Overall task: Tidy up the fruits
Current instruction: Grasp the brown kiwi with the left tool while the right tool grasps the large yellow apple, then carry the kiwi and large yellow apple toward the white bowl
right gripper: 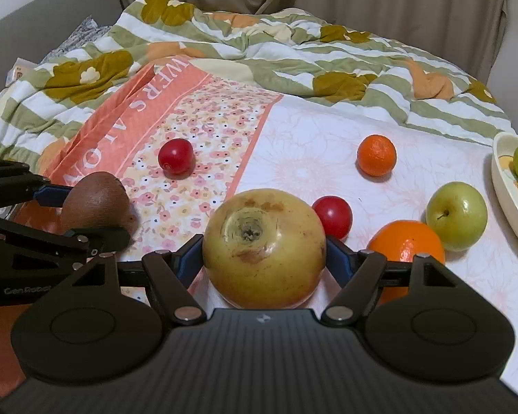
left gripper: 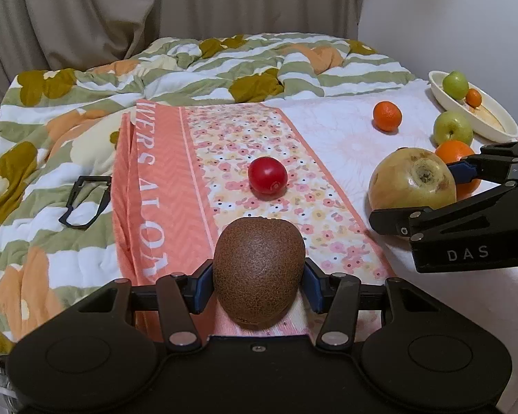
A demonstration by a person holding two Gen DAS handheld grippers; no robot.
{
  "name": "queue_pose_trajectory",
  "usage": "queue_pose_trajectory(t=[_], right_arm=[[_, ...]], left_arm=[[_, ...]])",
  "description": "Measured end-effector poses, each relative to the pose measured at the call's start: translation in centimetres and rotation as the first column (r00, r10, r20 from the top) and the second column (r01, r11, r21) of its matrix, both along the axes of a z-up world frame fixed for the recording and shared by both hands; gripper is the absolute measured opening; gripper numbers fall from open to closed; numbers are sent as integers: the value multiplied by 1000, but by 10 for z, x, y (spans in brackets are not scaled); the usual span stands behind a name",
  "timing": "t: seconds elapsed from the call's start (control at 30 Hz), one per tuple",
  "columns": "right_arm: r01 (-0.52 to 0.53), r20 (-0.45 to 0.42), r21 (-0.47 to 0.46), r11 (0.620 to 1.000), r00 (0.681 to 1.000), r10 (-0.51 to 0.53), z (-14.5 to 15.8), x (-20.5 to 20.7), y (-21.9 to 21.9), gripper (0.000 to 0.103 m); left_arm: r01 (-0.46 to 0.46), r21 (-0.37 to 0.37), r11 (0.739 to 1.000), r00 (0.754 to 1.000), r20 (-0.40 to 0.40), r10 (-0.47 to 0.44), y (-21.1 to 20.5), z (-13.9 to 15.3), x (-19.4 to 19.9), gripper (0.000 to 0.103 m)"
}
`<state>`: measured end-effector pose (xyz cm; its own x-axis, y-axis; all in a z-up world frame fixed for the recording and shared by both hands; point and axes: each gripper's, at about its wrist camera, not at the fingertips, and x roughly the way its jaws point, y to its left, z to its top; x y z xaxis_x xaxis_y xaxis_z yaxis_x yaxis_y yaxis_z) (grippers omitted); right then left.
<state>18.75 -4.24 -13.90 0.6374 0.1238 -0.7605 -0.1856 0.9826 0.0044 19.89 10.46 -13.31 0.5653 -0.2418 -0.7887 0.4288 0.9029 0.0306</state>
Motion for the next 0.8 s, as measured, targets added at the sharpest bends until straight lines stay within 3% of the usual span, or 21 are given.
queue_pose_trajectory(t=[0.37, 0.8], right_arm=[[3, 43, 22, 1000, 999, -4, 31, -24, 0, 89], [90, 86, 73, 993, 992, -96, 98, -69, -42, 89]], left_arm=[[-74, -27, 997, 996, 47, 75, 12, 27, -31, 56], [-107, -96, 990, 981, 153, 121, 1, 102, -77, 56]])
